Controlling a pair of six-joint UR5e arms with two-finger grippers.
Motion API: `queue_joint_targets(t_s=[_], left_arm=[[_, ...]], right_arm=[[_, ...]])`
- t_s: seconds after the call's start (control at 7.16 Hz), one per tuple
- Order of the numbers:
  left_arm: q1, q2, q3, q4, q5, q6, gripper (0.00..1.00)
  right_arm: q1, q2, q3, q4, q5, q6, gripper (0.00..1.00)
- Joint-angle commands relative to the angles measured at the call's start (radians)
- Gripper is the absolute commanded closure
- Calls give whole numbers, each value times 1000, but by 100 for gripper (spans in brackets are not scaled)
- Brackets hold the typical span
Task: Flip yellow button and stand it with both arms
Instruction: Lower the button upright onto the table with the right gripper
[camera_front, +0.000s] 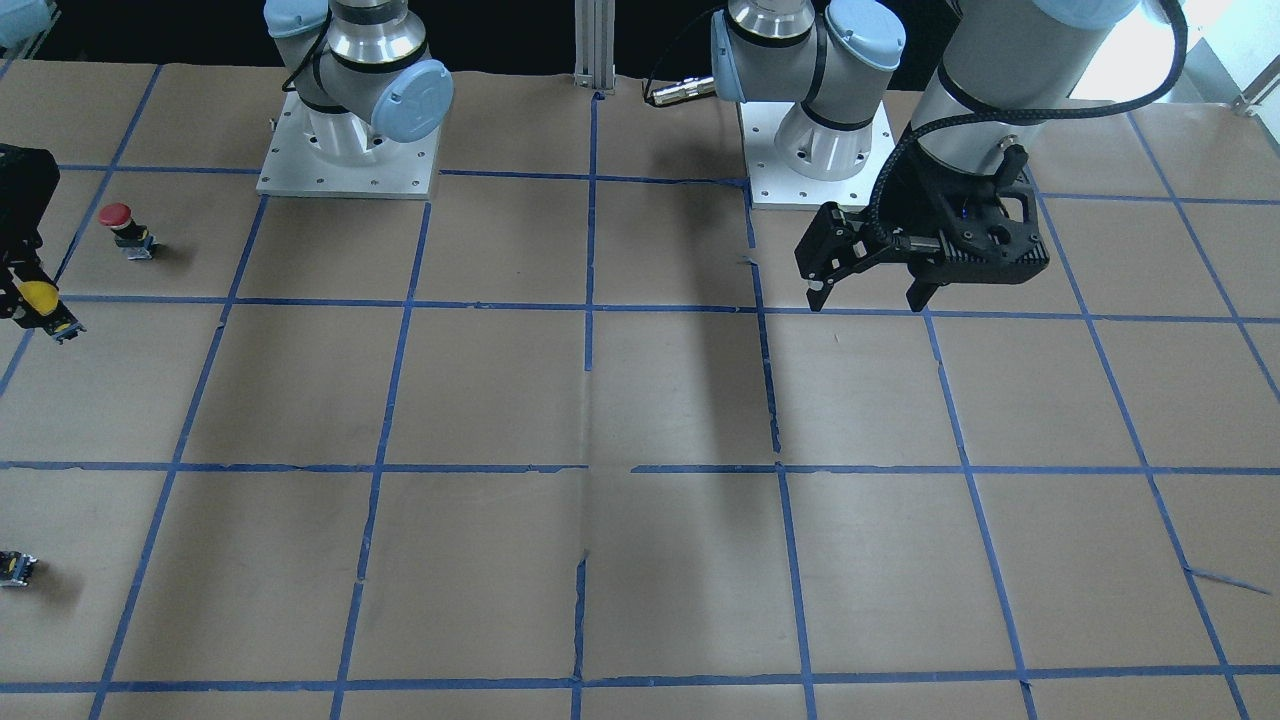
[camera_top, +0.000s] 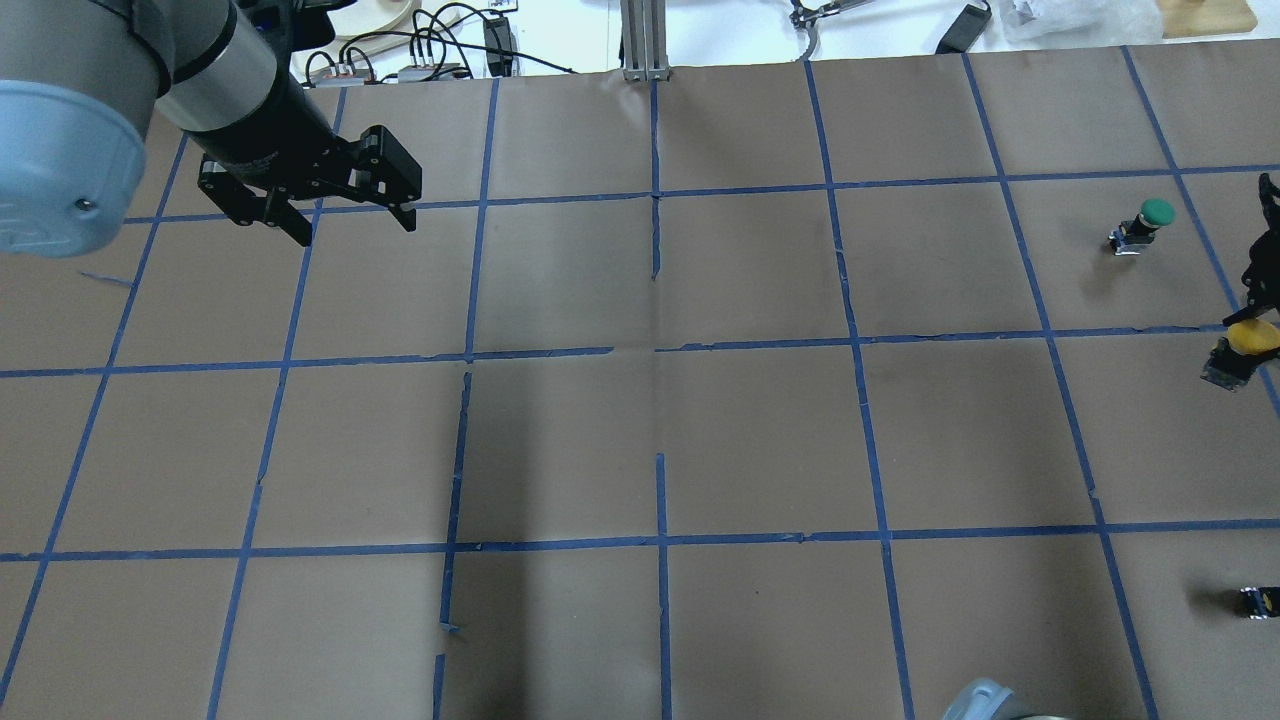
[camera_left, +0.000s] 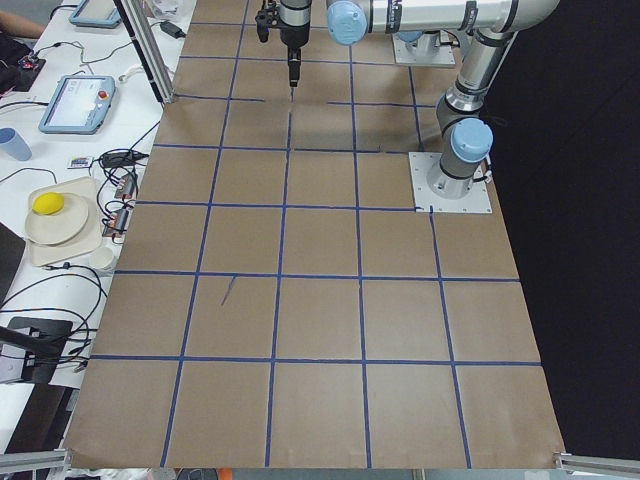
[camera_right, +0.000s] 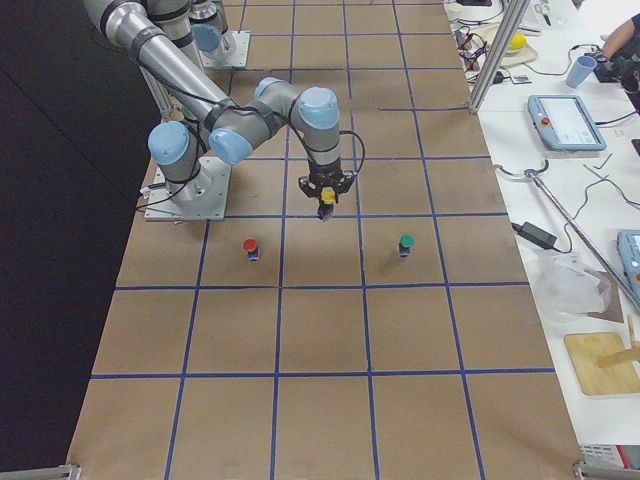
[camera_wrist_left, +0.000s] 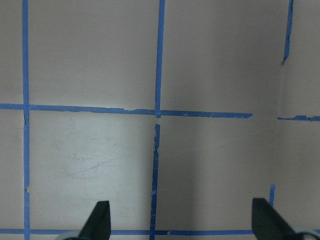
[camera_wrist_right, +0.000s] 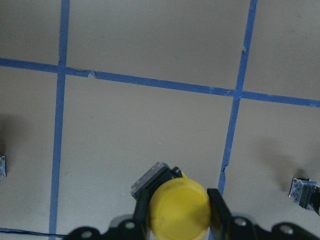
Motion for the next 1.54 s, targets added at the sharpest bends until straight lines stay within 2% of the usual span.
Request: queue_joint_targets(t_s=[0.0,0.42,0.7,0.98,1.4], left_arm=[[6,-6,12,-1,-6,0,0],[7,-5,14,-1,0,0,0],[7,-5,15,0,-3,2,0],[7,-5,15,0,-2,2,0],[7,-12,44,-21,0,0,0]], right_arm=[[-43,38,0,-7,51,-283,83],[-125,146,-4,-4,128,-494,83],[-126,212,-8,-27,116,-675,83],[-125,209,0,-59,69,-793,87],[-126,233,-6,-61,74,-826,85]])
